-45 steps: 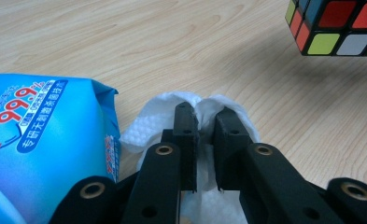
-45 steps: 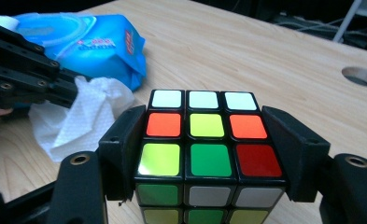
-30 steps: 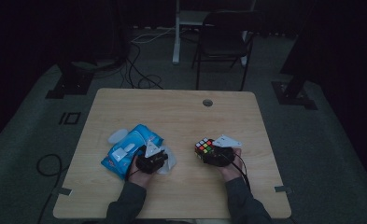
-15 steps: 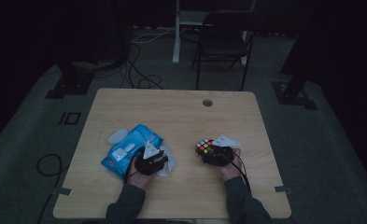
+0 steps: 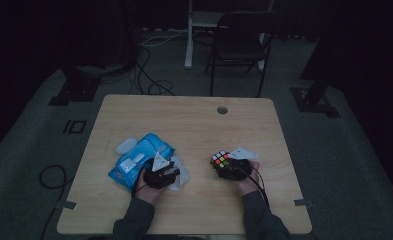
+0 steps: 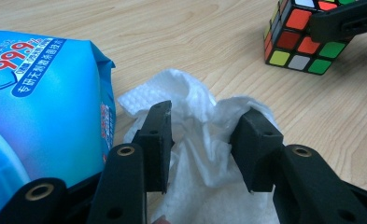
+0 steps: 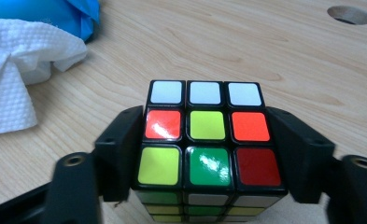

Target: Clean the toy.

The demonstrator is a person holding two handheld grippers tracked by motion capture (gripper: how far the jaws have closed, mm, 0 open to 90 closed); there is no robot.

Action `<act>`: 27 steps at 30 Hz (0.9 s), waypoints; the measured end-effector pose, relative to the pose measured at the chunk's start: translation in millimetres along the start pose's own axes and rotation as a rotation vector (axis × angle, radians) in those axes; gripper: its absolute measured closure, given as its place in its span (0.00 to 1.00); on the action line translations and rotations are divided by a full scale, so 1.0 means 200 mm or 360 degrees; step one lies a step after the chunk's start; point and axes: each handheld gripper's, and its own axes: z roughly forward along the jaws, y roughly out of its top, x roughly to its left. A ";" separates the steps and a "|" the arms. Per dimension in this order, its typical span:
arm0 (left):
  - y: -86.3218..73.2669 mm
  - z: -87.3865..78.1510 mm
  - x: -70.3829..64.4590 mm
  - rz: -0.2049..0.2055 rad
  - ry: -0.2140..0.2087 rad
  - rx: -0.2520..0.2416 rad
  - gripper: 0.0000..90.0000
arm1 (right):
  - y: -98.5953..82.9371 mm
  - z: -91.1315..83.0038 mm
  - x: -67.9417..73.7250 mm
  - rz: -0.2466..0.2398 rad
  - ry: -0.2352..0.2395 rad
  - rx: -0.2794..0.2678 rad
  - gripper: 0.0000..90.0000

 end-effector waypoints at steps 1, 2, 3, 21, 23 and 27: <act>0.00 0.00 0.00 -0.0008 -0.0003 -0.0002 0.64 | 0.00 0.00 0.00 0.0002 -0.0017 0.0003 0.26; 0.00 -0.01 0.00 -0.0009 -0.0007 -0.0008 0.64 | 0.00 0.00 0.00 0.0009 -0.0019 0.0006 0.23; 0.00 -0.01 0.00 -0.0003 -0.0003 -0.0011 0.64 | 0.00 -0.01 0.00 0.0023 -0.0017 0.0001 0.22; -0.03 -0.07 0.03 -0.0037 0.0013 -0.0012 0.60 | 0.03 -0.12 0.01 0.0041 -0.0026 -0.0122 0.18; -0.03 -0.07 0.03 -0.0042 0.0019 -0.0011 0.60 | 0.03 -0.12 0.01 0.0038 -0.0024 -0.0130 0.18; -0.04 -0.07 0.03 -0.0038 0.0021 -0.0009 0.60 | 0.04 -0.14 0.01 0.0042 -0.0024 -0.0150 0.18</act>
